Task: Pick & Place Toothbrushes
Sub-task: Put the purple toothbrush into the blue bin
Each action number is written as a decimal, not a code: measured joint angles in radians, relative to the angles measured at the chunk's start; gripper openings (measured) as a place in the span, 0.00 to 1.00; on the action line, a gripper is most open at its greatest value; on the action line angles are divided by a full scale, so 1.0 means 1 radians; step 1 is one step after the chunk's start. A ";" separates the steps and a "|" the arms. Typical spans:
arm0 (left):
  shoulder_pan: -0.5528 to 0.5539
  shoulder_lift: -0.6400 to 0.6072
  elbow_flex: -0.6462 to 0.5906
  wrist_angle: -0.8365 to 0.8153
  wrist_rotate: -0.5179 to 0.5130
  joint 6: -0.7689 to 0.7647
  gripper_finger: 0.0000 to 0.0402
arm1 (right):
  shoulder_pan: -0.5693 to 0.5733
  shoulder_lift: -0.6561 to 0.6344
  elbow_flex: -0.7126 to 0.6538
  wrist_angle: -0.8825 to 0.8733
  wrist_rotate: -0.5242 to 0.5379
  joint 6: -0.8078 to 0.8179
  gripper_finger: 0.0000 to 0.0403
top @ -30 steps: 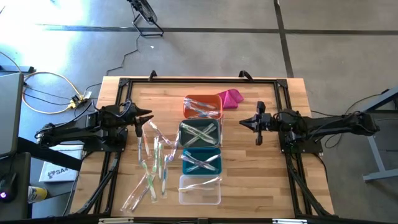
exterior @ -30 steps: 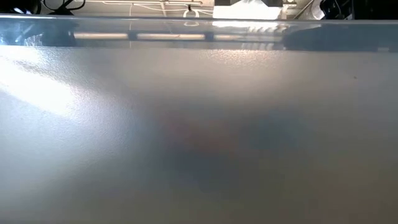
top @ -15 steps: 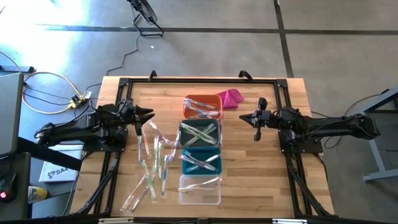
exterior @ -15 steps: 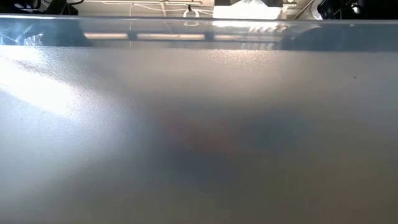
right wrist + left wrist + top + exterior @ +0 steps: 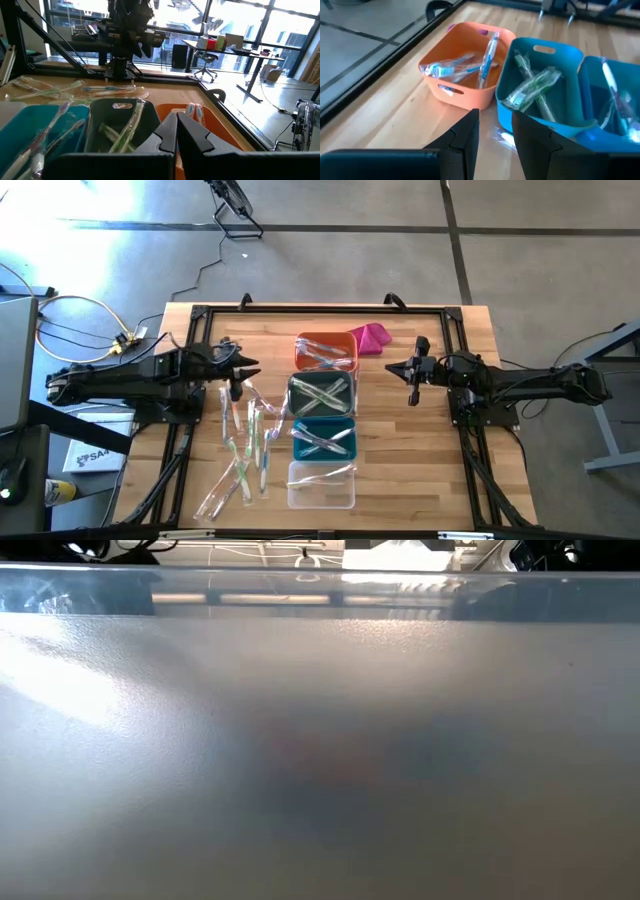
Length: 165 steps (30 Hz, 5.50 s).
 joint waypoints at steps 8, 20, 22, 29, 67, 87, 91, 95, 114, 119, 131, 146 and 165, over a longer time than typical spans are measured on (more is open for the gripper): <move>0.000 0.221 0.193 -0.161 0.000 0.061 0.28 | 0.000 0.000 0.000 -0.004 0.000 0.001 0.01; 0.000 0.467 0.463 -0.470 -0.044 0.370 0.28 | 0.000 0.000 0.001 -0.017 0.000 0.001 0.01; 0.000 0.487 0.468 -0.472 -0.044 0.400 0.28 | 0.000 0.000 0.001 -0.018 0.000 0.005 0.01; 0.000 0.556 0.468 -0.644 -0.044 0.446 0.28 | 0.000 0.022 0.001 -0.022 0.000 0.010 0.01; 0.000 0.783 0.245 -0.424 0.020 0.573 0.35 | 0.000 0.053 0.002 0.000 0.003 0.009 0.01; 0.000 0.782 0.165 -0.289 -0.055 0.591 0.35 | 0.000 0.053 0.002 -0.001 0.003 0.009 0.01; 0.000 0.782 0.165 -0.262 -0.055 0.591 0.35 | 0.000 0.053 0.002 -0.001 0.003 0.009 0.01; 0.000 0.782 0.165 -0.250 -0.055 0.591 0.35 | 0.000 0.053 0.002 0.000 0.003 0.009 0.01; 0.000 0.852 0.168 -0.248 -0.029 0.590 0.29 | 0.000 0.053 0.001 -0.001 0.003 0.009 0.01; 0.000 0.854 0.168 -0.253 -0.022 0.590 0.14 | 0.000 0.053 0.001 -0.001 0.003 0.009 0.01; 0.000 0.852 0.211 -0.326 -0.024 0.589 0.04 | 0.000 0.053 0.001 -0.001 0.003 0.009 0.01; 0.001 0.849 0.307 -0.599 -0.244 0.570 0.03 | 0.000 0.053 0.001 -0.003 0.003 0.009 0.01; 0.001 0.806 0.418 -0.745 -0.365 0.410 0.03 | 0.000 0.053 0.001 -0.005 0.003 0.009 0.01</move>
